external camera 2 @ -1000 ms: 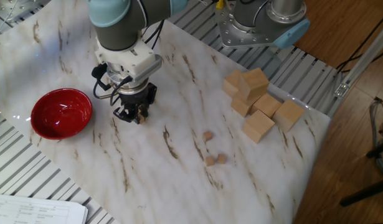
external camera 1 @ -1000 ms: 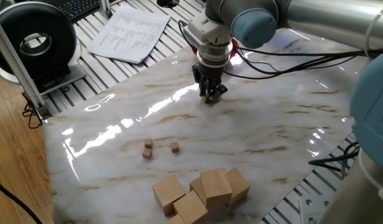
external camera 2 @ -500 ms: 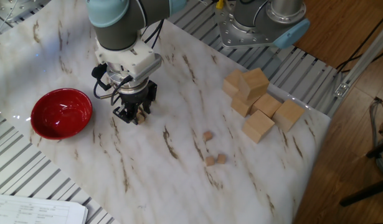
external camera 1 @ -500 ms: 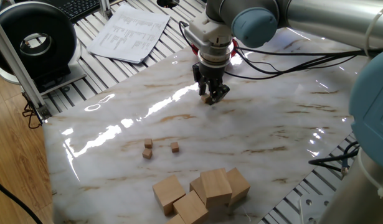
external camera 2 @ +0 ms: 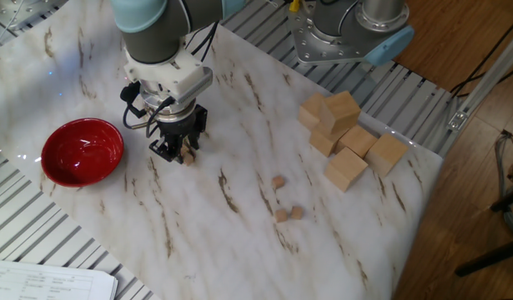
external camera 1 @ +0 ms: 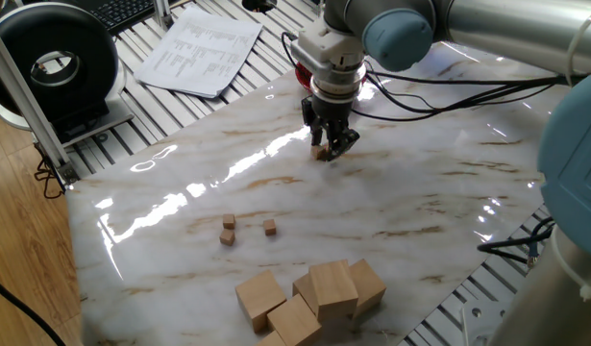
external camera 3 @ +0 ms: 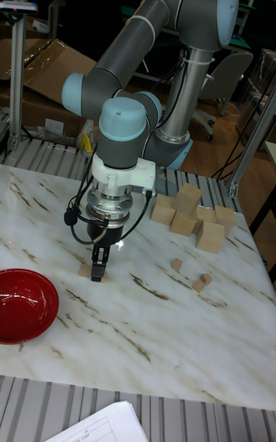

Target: Stack the blocks into a pyramid shape

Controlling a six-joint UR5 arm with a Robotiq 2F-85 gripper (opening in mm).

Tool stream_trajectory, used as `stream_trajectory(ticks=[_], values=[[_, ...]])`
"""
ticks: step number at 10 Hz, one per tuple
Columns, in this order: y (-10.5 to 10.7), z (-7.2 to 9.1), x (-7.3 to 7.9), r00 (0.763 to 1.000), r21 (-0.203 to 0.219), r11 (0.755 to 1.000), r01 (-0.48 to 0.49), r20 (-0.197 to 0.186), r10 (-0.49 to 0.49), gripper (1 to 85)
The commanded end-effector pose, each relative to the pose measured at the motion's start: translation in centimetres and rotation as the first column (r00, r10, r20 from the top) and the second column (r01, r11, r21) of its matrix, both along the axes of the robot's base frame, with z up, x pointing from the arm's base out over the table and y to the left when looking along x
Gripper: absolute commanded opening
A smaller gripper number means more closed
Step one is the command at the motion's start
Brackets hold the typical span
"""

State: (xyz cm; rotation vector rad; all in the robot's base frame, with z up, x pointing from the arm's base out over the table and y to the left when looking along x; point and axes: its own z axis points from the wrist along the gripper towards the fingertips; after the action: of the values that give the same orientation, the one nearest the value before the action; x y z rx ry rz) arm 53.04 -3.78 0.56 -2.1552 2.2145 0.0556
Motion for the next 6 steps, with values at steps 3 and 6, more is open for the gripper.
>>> stream_trajectory(ticks=[3,6], values=[[0.27,0.13,0.09,1.0,0.025,0.999,0.023,0.003,-0.023,37.7],[0.36,0.13,0.12,0.999,0.028,0.999,0.036,0.003,-0.036,33.7]])
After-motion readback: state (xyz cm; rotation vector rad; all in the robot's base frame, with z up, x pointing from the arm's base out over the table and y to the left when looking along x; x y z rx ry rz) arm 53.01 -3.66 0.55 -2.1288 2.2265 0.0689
